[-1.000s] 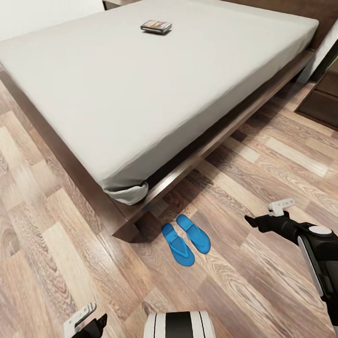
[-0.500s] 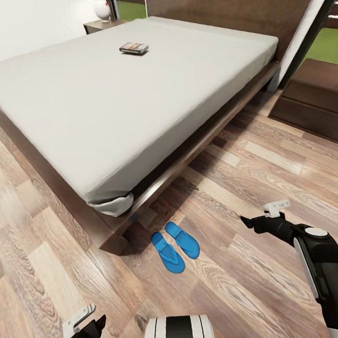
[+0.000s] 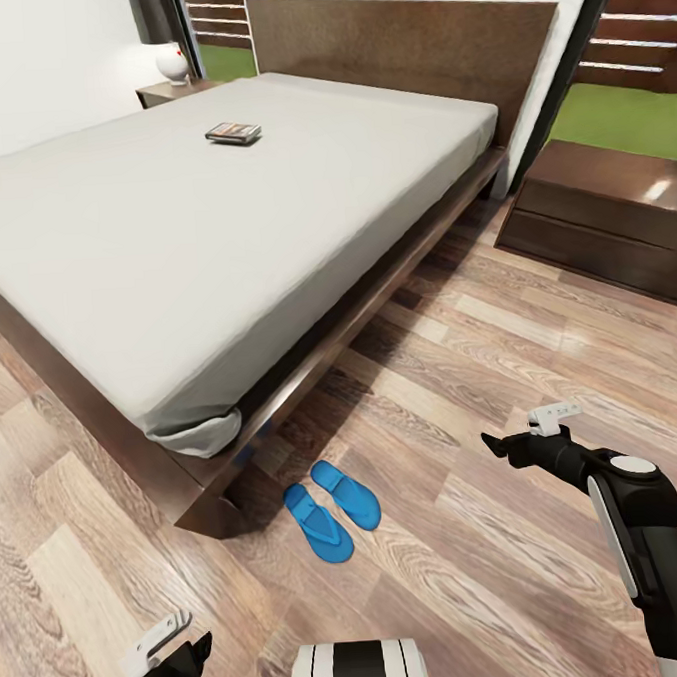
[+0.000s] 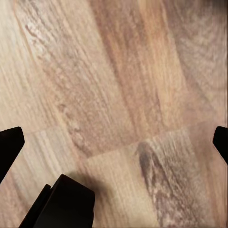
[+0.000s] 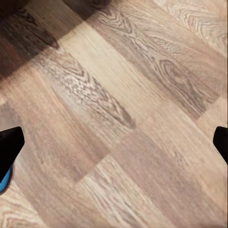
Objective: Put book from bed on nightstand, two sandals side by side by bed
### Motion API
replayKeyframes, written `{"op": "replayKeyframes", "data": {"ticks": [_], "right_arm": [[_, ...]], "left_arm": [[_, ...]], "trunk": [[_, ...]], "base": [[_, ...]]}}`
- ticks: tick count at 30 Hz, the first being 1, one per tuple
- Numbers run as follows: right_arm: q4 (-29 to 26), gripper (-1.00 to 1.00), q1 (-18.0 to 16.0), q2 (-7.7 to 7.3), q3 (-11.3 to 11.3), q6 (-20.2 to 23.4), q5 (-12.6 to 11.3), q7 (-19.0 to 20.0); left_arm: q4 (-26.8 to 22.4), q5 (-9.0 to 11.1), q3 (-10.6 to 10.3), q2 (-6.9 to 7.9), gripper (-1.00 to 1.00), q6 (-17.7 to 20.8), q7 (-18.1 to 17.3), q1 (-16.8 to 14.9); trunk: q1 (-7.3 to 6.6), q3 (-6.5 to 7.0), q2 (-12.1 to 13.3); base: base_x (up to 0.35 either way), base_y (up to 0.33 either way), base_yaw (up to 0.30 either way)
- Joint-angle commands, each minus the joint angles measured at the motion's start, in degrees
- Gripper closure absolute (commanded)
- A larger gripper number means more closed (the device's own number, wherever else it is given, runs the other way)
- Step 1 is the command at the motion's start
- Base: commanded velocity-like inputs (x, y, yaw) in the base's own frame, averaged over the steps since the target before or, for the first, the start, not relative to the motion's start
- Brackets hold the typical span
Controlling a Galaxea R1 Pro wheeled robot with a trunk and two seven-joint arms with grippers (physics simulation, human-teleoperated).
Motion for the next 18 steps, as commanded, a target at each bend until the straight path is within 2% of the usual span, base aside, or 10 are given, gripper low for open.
{"op": "replayKeyframes", "data": {"ticks": [1,10,11,12,15,18], "right_arm": [[-0.1,-1.00,0.0,0.01,0.0,0.2,0.6,0.5],[-0.1,-1.00,0.0,0.01,0.0,0.2,0.6,0.5],[-0.1,-1.00,0.0,0.01,-0.1,0.2,0.6,0.5],[-0.1,-1.00,0.0,0.01,-0.1,0.3,0.6,0.5],[-0.1,-1.00,0.0,0.01,-0.1,0.3,0.6,0.6],[-0.1,-1.00,0.0,0.01,-0.2,0.3,0.6,0.6]], "left_arm": [[-0.1,0.4,-0.1,0.05,-1.00,0.1,0.4,0.0],[-0.3,0.6,-1.0,-0.16,-1.00,1.7,0.4,-0.8],[-0.3,0.6,-1.5,-0.26,-1.00,2.6,0.4,-1.3],[-0.3,0.6,-3.4,-0.53,-1.00,5.3,0.4,-3.3],[-0.3,0.6,-4.2,-0.59,-1.00,6.1,0.4,-3.8],[-0.4,0.6,-6.1,-0.75,-1.00,7.7,0.5,-5.3]], "trunk": [[-0.03,0.19,0.0],[-0.26,2.14,0.1],[-0.29,2.36,0.1],[-0.31,2.58,0.1],[-0.39,3.25,0.2],[-0.47,3.91,0.2]], "base": [[0.000,0.000,-0.190],[0.000,0.000,-0.202],[0.000,0.000,-0.214],[0.000,0.000,-0.237],[0.000,0.000,-0.241],[0.000,0.000,-0.250]]}}
